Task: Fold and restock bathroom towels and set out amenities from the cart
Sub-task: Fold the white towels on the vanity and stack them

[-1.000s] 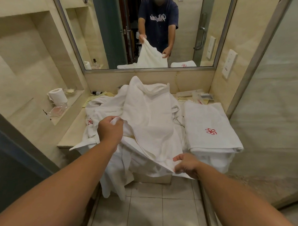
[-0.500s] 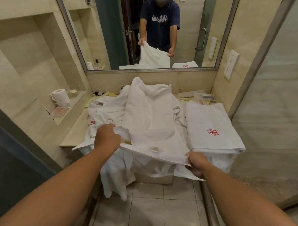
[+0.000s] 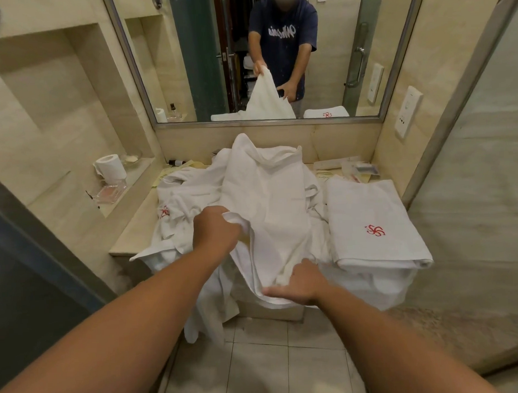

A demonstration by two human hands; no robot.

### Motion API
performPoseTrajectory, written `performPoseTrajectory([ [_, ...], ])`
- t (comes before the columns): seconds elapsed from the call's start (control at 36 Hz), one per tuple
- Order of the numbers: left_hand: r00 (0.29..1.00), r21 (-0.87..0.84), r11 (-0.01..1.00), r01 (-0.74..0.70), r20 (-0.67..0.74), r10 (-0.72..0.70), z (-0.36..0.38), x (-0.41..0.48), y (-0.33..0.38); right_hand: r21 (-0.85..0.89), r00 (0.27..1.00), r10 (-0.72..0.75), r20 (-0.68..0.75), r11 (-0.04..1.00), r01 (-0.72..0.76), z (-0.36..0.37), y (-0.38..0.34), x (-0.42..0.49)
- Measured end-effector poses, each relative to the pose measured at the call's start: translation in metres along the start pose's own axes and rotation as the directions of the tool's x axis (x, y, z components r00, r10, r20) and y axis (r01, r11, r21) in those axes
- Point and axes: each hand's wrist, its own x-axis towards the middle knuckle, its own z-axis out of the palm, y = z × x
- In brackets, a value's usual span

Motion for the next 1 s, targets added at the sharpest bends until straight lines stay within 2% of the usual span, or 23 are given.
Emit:
performPoseTrajectory([
  [0.08, 1.000, 0.018, 1.000, 0.001, 0.000, -0.001, 0.002, 0.001, 0.004, -0.029, 0.997, 0.011, -0.079, 0.999, -0.013, 0.010, -0.013, -0.005],
  [0.22, 1.000, 0.028, 1.000, 0.013, -0.016, -0.013, 0.004, 0.004, 0.006, -0.037, 0.974, 0.113, -0.196, 0.992, -0.122, 0.016, -0.034, -0.018],
  [0.33, 0.999, 0.039, 0.999, 0.033, -0.033, -0.031, 0.004, 0.008, 0.004, 0.021, 0.974, 0.194, -0.120, 0.981, -0.193, 0.017, -0.039, -0.020],
  [0.39, 0.999, 0.046, 0.999, 0.026, -0.047, -0.024, 0.003, 0.010, 0.002, 0.076, 0.967, 0.219, -0.127, 0.975, -0.211, 0.017, -0.037, -0.018],
  [0.53, 0.998, 0.046, 0.999, -0.005, -0.062, 0.008, 0.001, 0.012, -0.001, 0.088, 0.932, 0.329, -0.153, 0.944, -0.319, 0.014, -0.035, -0.015],
  [0.64, 0.996, 0.078, 0.996, -0.042, -0.072, 0.048, -0.002, 0.014, -0.005, 0.186, 0.932, 0.341, -0.122, 0.930, -0.316, 0.004, -0.032, -0.013],
  [0.72, 0.991, 0.216, 0.970, -0.113, -0.052, 0.127, -0.011, 0.016, -0.017, 0.363, 0.896, 0.402, -0.187, 0.876, -0.317, -0.015, -0.016, -0.013],
  [0.81, 0.975, 0.421, 0.884, -0.205, 0.008, 0.222, -0.020, 0.019, -0.038, 0.466, 0.850, 0.458, -0.258, 0.830, -0.306, -0.042, 0.000, -0.014],
  [0.92, 0.975, 0.541, 0.817, -0.201, 0.035, 0.218, -0.025, 0.018, -0.061, 0.520, 0.833, 0.445, -0.328, 0.821, -0.234, -0.073, 0.008, -0.019],
  [1.0, 0.975, 0.654, 0.727, -0.211, 0.082, 0.209, -0.026, 0.010, -0.066, 0.517, 0.843, 0.404, -0.355, 0.836, -0.184, -0.086, 0.008, -0.027],
])
